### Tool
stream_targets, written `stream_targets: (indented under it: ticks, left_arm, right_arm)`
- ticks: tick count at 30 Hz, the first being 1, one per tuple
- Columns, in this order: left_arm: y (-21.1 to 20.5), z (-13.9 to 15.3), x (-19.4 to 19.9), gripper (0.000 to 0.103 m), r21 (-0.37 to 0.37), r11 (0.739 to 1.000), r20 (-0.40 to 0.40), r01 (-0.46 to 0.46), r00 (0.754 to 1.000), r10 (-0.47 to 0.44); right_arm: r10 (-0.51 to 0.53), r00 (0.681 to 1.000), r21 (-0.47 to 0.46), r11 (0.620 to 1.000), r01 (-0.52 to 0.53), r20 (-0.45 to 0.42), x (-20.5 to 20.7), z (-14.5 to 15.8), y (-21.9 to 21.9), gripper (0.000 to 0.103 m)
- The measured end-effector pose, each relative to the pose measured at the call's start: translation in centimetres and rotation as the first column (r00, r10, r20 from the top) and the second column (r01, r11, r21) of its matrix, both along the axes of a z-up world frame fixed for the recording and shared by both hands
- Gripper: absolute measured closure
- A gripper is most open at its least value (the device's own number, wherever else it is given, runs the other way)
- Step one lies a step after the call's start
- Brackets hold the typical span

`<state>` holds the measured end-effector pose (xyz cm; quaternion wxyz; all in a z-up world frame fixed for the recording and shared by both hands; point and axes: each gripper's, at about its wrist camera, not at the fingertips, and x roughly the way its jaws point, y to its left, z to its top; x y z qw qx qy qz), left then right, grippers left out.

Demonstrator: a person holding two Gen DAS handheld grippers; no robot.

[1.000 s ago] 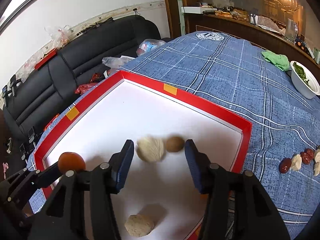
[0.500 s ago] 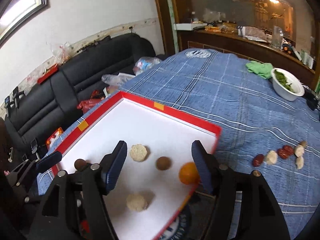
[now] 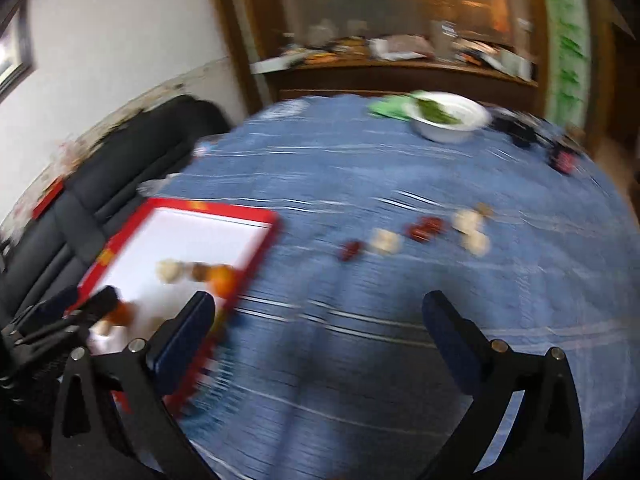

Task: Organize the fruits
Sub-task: 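Lift both tools from the tray and move them toward the loose items, then grasp a brown round fruit with the right tool while the left grasps a red date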

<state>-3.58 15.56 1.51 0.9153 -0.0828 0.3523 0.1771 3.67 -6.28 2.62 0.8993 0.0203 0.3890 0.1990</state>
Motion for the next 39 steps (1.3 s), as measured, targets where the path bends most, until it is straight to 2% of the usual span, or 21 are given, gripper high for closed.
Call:
stream_targets:
  ticks: [6, 10, 15, 19, 21, 26, 28, 30, 31, 32, 33, 39]
  left_arm:
    - [-4.3, -0.3, 1.6, 0.022, 0.021, 0.993, -0.018, 0.119, 0.993, -0.118]
    - [-6.8, -0.8, 2.8, 0.022, 0.031, 0.983, -0.042, 0.179, 0.983, -0.177]
    - [-9.0, -1.6, 4.2, 0.022, 0.032, 0.975, -0.071, 0.222, 0.973, -0.219]
    - [-10.2, -2.1, 5.5, 0.022, 0.023, 0.971, -0.086, 0.238, 0.968, -0.235]
    - [-10.8, -2.3, 6.5, 0.022, 0.021, 0.970, -0.090, 0.241, 0.967, -0.238]
    - [-11.7, -2.6, 8.9, 0.022, 0.009, 0.969, -0.100, 0.246, 0.965, -0.244]
    - [-12.0, -3.0, 9.9, 0.022, 0.002, 0.969, -0.102, 0.247, 0.964, -0.246]
    - [-12.4, -3.5, 10.8, 0.022, -0.003, 0.969, -0.109, 0.247, 0.963, -0.246]
    - [-12.4, -3.7, 11.2, 0.022, -0.007, 0.968, -0.116, 0.249, 0.962, -0.248]
    - [-12.5, -4.0, 11.6, 0.022, -0.012, 0.969, -0.121, 0.248, 0.961, -0.247]
    - [-12.5, -4.2, 12.0, 0.023, -0.016, 0.969, -0.115, 0.246, 0.962, -0.246]
    - [-13.0, -5.3, 14.2, 0.023, -0.023, 0.968, -0.120, 0.248, 0.961, -0.249]
  right_arm:
    - [-0.139, 0.989, -0.027, 0.990, 0.138, -0.044, 1.3, -1.8, -6.1, 0.000]
    - [-0.167, 0.985, -0.044, 0.985, 0.165, -0.051, 2.1, -2.8, -8.3, 0.000]
    - [-0.171, 0.984, -0.060, 0.984, 0.168, -0.044, 4.1, -3.5, -8.9, 0.003]
    - [-0.170, 0.984, -0.078, 0.983, 0.166, -0.050, 6.8, -4.1, -8.6, 0.014]
    - [-0.171, 0.984, -0.105, 0.981, 0.166, -0.045, 8.3, -4.5, -8.3, 0.015]
    - [-0.171, 0.983, -0.123, 0.979, 0.162, -0.064, 11.7, -5.7, -8.2, 0.030]
    - [-0.169, 0.982, -0.134, 0.978, 0.158, -0.078, 12.5, -6.2, -8.1, 0.031]
    - [-0.157, 0.984, -0.148, 0.979, 0.143, -0.087, 13.2, -6.8, -7.7, 0.038]
    - [-0.153, 0.984, -0.162, 0.977, 0.137, -0.091, 13.3, -7.0, -7.6, 0.047]
    - [-0.155, 0.985, -0.182, 0.974, 0.139, -0.078, 13.4, -7.0, -7.5, 0.065]
    - [-0.153, 0.985, -0.182, 0.974, 0.137, -0.080, 13.4, -6.9, -7.6, 0.078]
    - [-0.148, 0.984, -0.138, 0.981, 0.134, -0.097, 12.8, -6.8, -8.5, 0.078]
